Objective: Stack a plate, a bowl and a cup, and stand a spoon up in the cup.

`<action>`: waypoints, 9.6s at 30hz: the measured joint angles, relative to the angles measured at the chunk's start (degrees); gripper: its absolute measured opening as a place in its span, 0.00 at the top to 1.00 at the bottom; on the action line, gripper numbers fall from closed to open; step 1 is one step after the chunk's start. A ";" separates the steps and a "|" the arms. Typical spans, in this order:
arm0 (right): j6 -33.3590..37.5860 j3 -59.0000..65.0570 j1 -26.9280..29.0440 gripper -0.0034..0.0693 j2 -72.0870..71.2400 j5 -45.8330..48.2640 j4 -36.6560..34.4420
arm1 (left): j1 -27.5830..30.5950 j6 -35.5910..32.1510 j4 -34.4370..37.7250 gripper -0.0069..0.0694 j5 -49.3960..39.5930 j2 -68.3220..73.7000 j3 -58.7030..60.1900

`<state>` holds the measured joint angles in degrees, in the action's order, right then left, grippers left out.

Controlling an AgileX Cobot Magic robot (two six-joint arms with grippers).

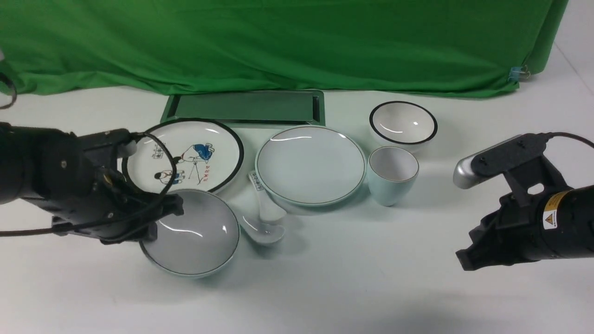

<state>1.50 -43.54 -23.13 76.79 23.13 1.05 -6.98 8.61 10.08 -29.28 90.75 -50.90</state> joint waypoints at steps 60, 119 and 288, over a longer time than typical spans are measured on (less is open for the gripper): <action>7.34 -45.31 0.93 0.84 36.61 18.88 -1.42 | -9.61 -22.74 1.05 0.88 -32.60 -10.06 -39.04; 19.36 -81.15 -22.41 0.31 60.65 27.26 -12.56 | -9.61 -20.45 -0.82 0.95 8.66 -47.65 24.06; 5.65 44.08 21.47 0.93 -76.81 -10.13 -4.82 | -9.61 -22.77 -8.72 0.95 19.13 -78.44 30.82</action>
<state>7.15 0.53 -1.65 -0.02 13.00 -3.77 -16.59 -14.16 1.36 -10.15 12.31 -20.08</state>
